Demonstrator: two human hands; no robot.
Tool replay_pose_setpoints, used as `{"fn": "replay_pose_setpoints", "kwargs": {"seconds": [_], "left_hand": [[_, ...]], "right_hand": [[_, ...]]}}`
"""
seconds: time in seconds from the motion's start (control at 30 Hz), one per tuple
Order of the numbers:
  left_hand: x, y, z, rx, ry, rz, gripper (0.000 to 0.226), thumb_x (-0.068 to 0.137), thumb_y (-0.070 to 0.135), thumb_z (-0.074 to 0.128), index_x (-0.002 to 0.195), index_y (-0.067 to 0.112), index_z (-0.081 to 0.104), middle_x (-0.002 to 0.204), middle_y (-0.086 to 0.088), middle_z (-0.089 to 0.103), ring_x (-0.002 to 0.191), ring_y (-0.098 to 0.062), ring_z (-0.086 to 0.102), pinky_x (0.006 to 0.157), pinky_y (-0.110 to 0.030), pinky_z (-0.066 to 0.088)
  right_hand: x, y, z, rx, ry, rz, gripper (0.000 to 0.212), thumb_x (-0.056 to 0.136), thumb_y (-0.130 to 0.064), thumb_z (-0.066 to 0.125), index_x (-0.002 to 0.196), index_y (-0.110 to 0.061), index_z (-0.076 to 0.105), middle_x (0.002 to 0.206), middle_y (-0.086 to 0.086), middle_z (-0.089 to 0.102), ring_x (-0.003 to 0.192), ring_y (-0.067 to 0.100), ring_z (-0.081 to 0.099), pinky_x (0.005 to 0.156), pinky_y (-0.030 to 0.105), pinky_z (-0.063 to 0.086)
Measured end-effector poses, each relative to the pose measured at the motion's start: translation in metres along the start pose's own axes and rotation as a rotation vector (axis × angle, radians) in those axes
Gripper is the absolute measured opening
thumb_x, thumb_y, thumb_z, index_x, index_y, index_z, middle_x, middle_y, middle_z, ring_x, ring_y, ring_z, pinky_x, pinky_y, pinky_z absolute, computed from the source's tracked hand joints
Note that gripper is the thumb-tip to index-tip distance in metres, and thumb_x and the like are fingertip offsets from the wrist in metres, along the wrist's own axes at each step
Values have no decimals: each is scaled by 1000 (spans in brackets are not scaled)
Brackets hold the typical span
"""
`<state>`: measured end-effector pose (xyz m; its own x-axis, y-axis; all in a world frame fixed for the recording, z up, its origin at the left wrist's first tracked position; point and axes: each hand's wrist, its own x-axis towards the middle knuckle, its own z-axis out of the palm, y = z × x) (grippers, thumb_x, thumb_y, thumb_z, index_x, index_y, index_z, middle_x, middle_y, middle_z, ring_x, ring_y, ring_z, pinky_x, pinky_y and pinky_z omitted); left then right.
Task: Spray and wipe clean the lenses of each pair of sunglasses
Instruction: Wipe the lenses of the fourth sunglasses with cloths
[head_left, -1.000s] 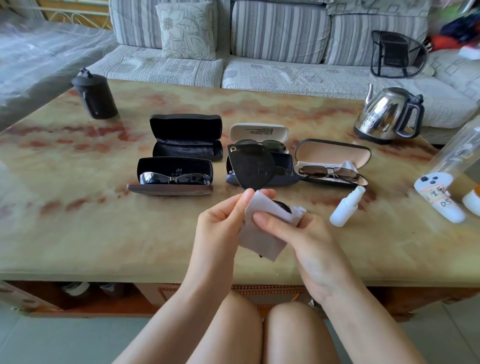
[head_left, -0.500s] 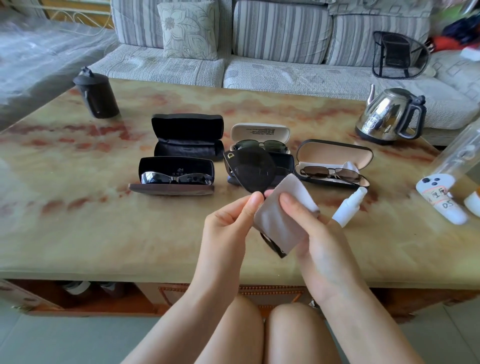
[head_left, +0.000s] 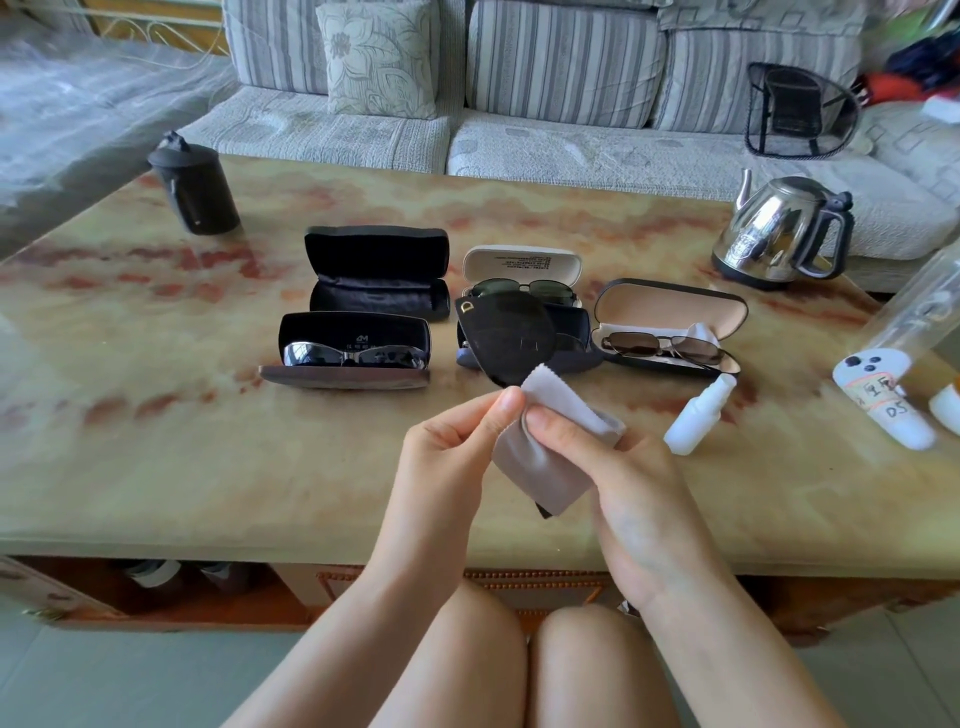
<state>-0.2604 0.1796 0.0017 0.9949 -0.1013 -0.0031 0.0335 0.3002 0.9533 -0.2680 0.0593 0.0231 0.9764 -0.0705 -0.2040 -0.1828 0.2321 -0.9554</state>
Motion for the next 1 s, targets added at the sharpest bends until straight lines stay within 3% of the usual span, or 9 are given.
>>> {"fn": "replay_pose_setpoints", "kwargs": {"seconds": [0.07, 0.2, 0.37, 0.47, 0.57, 0.67, 0.8, 0.9, 1.0], "left_hand": [[0, 2, -1, 2, -4, -13, 39, 86, 38, 57, 104, 9, 75, 103, -9, 74, 102, -18, 67, 97, -40, 46], [0, 3, -1, -7, -13, -27, 36, 85, 40, 55, 101, 15, 76, 101, -9, 75, 100, -20, 67, 96, -38, 47], [1, 7, -4, 1, 3, -63, 38, 81, 44, 56, 97, 16, 77, 96, -12, 75, 94, -22, 69, 87, -40, 49], [4, 9, -9, 18, 3, -36, 41, 80, 45, 56, 97, 14, 77, 98, -12, 75, 96, -20, 68, 95, -39, 46], [3, 9, -9, 15, -16, -31, 40, 80, 44, 57, 97, 14, 77, 99, -10, 75, 100, -21, 68, 100, -38, 46], [4, 9, -7, -20, -20, -33, 40, 81, 42, 56, 97, 12, 76, 98, -9, 75, 95, -17, 69, 94, -34, 49], [3, 6, 0, 17, -29, -28, 41, 82, 43, 56, 98, 11, 76, 99, -10, 75, 99, -23, 69, 89, -36, 51], [0, 4, 4, 47, -29, -18, 39, 83, 42, 55, 95, 12, 77, 96, -5, 76, 92, -13, 68, 83, -29, 50], [0, 6, 2, 77, -10, 2, 39, 83, 41, 55, 96, 11, 77, 97, -5, 76, 91, -11, 65, 85, -30, 47]], "right_hand": [[-1, 0, -1, -20, -52, 2, 27, 62, -27, 76, 84, -11, 77, 80, 4, 74, 76, 11, 65, 59, 18, 50], [-1, 1, -4, -119, -116, -5, 38, 58, -33, 77, 90, -13, 78, 90, 6, 76, 88, 11, 66, 80, 24, 47], [-2, -1, -10, -178, -238, 29, 36, 60, -22, 77, 95, -10, 78, 93, 7, 77, 89, 12, 70, 76, 16, 51], [-5, -3, -16, -229, -303, 47, 33, 61, -16, 76, 93, -12, 78, 92, 4, 77, 84, 9, 70, 73, 14, 52], [-5, -6, -26, -276, -328, 51, 35, 59, -12, 85, 94, -14, 79, 96, 4, 77, 89, 10, 69, 81, 16, 52], [-3, -5, -31, -288, -288, 46, 33, 60, -15, 82, 92, -14, 79, 94, 5, 77, 90, 13, 69, 78, 15, 51], [-1, -4, -24, -223, -228, 20, 37, 55, -18, 82, 92, -12, 79, 93, 1, 77, 93, 11, 69, 85, 19, 49], [2, -4, -14, -135, -148, -22, 37, 57, -22, 76, 91, -10, 78, 80, -5, 75, 83, 5, 67, 74, 11, 48], [3, -1, -8, -98, -92, -9, 23, 58, -27, 76, 78, -16, 79, 75, -2, 72, 79, 9, 64, 80, 28, 46]]}}
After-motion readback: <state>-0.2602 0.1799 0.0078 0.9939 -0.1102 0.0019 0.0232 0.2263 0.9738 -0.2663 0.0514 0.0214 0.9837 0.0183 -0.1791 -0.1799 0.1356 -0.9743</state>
